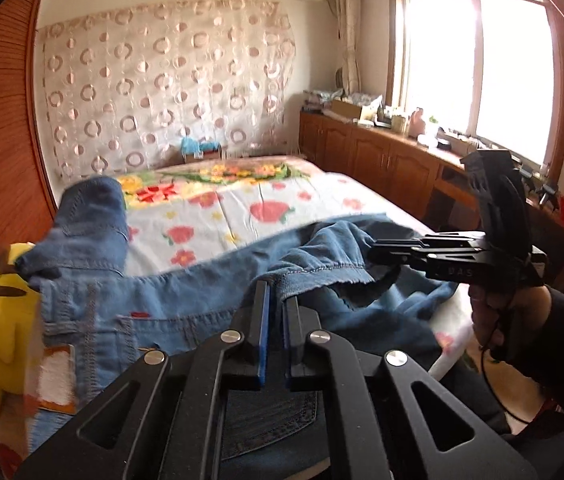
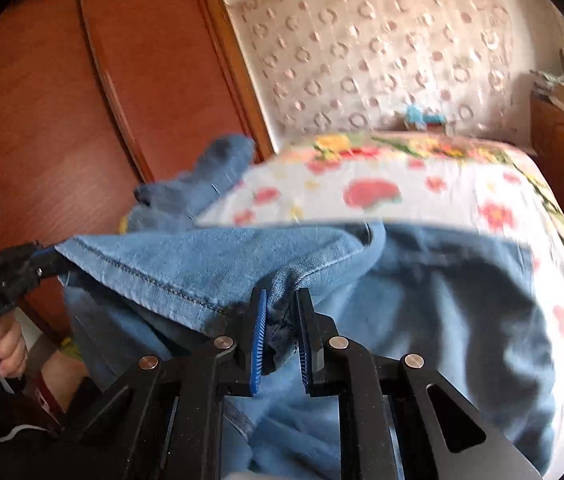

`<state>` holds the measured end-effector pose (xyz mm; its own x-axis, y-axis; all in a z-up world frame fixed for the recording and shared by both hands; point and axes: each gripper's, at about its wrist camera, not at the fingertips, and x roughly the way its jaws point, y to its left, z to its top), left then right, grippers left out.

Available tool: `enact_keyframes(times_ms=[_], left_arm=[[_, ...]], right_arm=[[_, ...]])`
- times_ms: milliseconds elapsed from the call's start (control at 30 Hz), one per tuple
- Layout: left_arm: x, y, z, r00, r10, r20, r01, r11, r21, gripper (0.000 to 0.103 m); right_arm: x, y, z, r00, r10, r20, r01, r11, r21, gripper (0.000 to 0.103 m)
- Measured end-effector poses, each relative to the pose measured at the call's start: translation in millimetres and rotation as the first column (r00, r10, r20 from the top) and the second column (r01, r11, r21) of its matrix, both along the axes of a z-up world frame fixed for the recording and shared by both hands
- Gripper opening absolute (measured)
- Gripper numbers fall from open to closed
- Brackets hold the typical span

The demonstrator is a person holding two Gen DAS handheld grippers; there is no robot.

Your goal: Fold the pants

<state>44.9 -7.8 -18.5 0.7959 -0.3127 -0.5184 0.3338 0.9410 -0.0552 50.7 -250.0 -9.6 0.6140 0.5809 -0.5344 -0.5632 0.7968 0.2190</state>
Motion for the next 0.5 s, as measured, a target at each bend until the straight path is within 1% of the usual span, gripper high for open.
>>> enact_keyframes(times_ms=[133, 233, 333, 500], left_arm=[[-8.8, 11.7, 12.6, 0.999, 0.025, 0.022, -0.025, 1.0, 0.014, 0.006], [-15.8, 23.6, 17.5, 0.999, 0.05, 0.022, -0.05, 0.999, 0.006, 0.006], [-24.6, 39.0, 22.3, 0.997, 0.076, 0.028, -0.076, 0.997, -0.01, 0.005], [-44.5, 70.1, 23.5, 0.99, 0.137, 0.027, -0.137, 0.99, -0.034, 0.005]], right_arm=[[7.5, 16.7, 23.2, 0.997, 0.059, 0.046, -0.06, 0.998, 0.023, 0.015], [10.6, 35.0, 35.5, 0.989, 0.113, 0.091, -0.116, 0.993, 0.023, 0.014], [17.3, 51.5, 44.6, 0.981, 0.158, 0.113, -0.162, 0.987, 0.023, 0.014], [29.1, 95.0, 53.7, 0.959, 0.246, 0.14, -0.248, 0.969, -0.001, 0.014]])
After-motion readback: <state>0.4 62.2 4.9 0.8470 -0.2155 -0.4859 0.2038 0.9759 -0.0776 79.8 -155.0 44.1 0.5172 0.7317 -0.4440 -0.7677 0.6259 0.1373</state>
